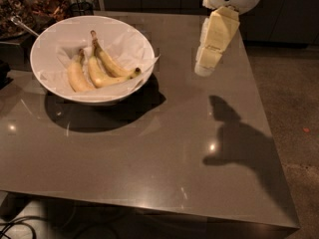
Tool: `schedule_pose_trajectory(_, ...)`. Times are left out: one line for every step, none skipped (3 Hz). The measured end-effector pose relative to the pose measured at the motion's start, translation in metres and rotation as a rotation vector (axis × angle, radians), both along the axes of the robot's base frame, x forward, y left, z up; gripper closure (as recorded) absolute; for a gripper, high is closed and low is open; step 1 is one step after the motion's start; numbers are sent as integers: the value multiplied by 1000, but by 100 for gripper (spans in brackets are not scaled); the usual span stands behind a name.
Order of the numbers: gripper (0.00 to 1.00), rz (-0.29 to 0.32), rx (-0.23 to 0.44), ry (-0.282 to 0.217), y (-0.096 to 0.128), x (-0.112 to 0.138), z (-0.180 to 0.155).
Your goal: Pick banana from white bowl
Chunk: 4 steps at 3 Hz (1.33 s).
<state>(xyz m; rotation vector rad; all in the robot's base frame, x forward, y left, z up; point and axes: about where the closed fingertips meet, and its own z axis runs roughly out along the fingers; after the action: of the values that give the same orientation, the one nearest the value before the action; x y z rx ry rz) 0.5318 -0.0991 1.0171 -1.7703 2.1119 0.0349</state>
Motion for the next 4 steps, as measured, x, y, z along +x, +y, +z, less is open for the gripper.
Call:
schedule_pose_trajectory(0, 86, -52, 22, 38, 17, -16)
schedule_pose_trajectory(0, 162, -106, 42, 74, 32, -28)
schedule_pose_trajectory(0, 191, -116, 42, 98, 51, -32)
schedule_pose_trajectory(10, 212, -105, 45, 117, 68, -35)
